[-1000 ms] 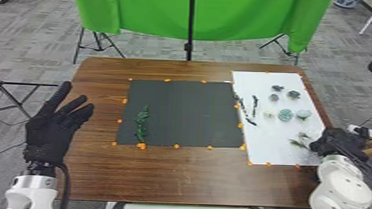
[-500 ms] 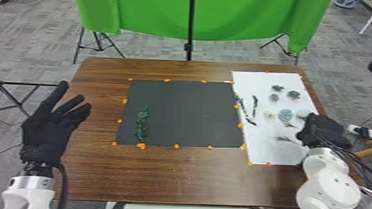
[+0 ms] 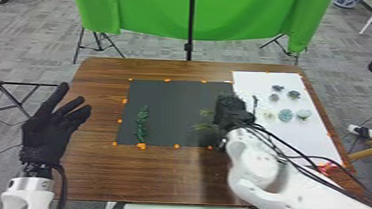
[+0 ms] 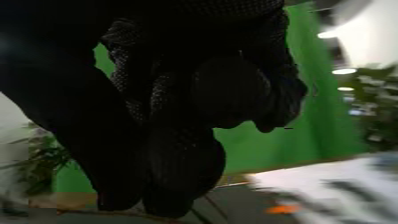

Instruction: Arrange flowers

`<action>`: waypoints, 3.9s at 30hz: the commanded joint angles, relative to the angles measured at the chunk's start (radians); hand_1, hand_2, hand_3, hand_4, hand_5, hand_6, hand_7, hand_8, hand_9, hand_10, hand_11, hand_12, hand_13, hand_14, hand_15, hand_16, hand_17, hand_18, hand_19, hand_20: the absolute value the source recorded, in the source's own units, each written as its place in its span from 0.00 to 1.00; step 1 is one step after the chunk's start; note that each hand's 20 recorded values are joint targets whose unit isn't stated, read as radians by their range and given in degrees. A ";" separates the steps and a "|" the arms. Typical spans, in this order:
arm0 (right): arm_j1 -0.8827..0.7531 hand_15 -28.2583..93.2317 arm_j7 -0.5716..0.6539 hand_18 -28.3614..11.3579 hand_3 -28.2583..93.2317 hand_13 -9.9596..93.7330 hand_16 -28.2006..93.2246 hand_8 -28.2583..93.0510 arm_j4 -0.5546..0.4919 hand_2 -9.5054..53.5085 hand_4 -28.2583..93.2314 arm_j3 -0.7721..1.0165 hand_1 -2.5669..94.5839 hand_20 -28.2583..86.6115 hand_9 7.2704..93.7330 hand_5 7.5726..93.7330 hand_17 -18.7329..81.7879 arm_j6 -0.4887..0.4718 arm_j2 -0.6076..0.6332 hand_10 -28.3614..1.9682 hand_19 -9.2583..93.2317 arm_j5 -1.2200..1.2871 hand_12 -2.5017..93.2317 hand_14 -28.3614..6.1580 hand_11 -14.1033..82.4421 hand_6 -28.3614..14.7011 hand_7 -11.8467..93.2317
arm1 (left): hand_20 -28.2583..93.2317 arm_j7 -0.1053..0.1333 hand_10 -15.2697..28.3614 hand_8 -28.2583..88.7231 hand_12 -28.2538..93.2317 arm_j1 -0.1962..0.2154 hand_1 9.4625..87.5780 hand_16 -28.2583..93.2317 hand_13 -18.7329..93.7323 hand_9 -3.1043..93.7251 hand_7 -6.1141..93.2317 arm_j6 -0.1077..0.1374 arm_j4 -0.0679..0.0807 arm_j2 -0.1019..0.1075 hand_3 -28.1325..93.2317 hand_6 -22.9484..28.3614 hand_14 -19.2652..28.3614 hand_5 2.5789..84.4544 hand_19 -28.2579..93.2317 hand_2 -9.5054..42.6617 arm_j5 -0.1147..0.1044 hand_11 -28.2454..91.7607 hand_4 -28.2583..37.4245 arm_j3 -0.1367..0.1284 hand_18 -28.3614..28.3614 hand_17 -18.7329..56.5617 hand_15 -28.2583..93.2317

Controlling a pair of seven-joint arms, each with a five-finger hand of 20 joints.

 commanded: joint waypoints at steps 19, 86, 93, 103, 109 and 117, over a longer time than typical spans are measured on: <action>0.223 0.86 0.017 0.03 0.83 0.94 0.42 0.10 0.192 0.12 0.01 -0.194 0.46 0.70 1.00 1.00 0.66 -0.307 -0.308 0.56 1.00 0.015 0.19 0.52 0.72 0.69 0.41 | 0.57 -0.062 0.78 0.15 0.34 -0.040 0.17 0.19 0.38 0.36 0.18 -0.015 0.004 -0.014 0.86 0.51 1.00 0.38 0.57 0.29 0.028 0.41 0.00 0.000 1.00 0.17 0.62; 0.057 0.83 0.097 0.02 0.83 0.72 0.33 0.14 0.237 0.00 0.02 0.032 0.35 0.48 0.72 0.64 0.48 -0.096 0.074 0.33 0.94 0.072 0.19 0.37 0.47 0.49 0.21 | 0.55 -0.007 0.78 0.15 0.33 -0.008 0.18 0.18 0.38 0.36 0.18 0.000 0.018 0.001 0.87 0.51 1.00 0.37 0.57 0.30 0.004 0.41 0.00 0.064 1.00 0.17 0.62; 0.129 0.83 0.057 0.03 0.83 0.73 0.34 0.14 0.304 0.00 0.01 -0.090 0.41 0.48 0.75 0.74 0.49 -0.121 0.044 0.40 0.95 0.064 0.20 0.41 0.50 0.53 0.24 | 0.55 0.007 0.78 0.15 0.33 -0.013 0.18 0.18 0.38 0.36 0.18 0.006 0.022 0.012 0.87 0.52 1.00 0.37 0.57 0.30 -0.003 0.41 0.00 0.075 1.00 0.17 0.62; 0.147 0.78 0.008 0.14 0.77 0.85 0.38 0.27 0.336 0.00 0.00 -0.169 0.62 0.51 0.98 0.94 0.55 0.002 0.045 0.65 0.97 -0.014 0.38 0.62 0.36 0.65 0.31 | 0.55 0.004 0.79 0.15 0.33 -0.019 0.18 0.18 0.38 0.36 0.18 0.007 0.023 0.005 0.87 0.52 1.00 0.37 0.58 0.30 -0.002 0.41 0.00 0.071 1.00 0.17 0.62; 0.142 0.78 0.010 0.16 0.80 0.88 0.40 0.28 0.319 0.00 0.00 -0.130 0.62 0.53 1.00 0.97 0.58 0.085 0.068 0.67 0.99 -0.054 0.37 0.65 0.38 0.65 0.30 | 0.55 0.002 0.78 0.15 0.33 -0.016 0.18 0.18 0.38 0.36 0.18 0.011 0.021 0.003 0.87 0.51 1.00 0.37 0.58 0.30 -0.003 0.41 0.00 0.066 1.00 0.17 0.62; 0.136 0.78 0.015 0.15 0.82 0.90 0.41 0.28 0.189 0.00 0.00 -0.055 0.62 0.54 1.00 0.98 0.59 0.091 0.075 0.65 1.00 -0.090 0.35 0.63 0.41 0.64 0.30 | 0.55 0.031 0.78 0.15 0.33 0.007 0.18 0.18 0.38 0.36 0.18 0.026 0.014 0.022 0.87 0.51 1.00 0.37 0.58 0.30 -0.011 0.41 0.00 0.067 1.00 0.17 0.62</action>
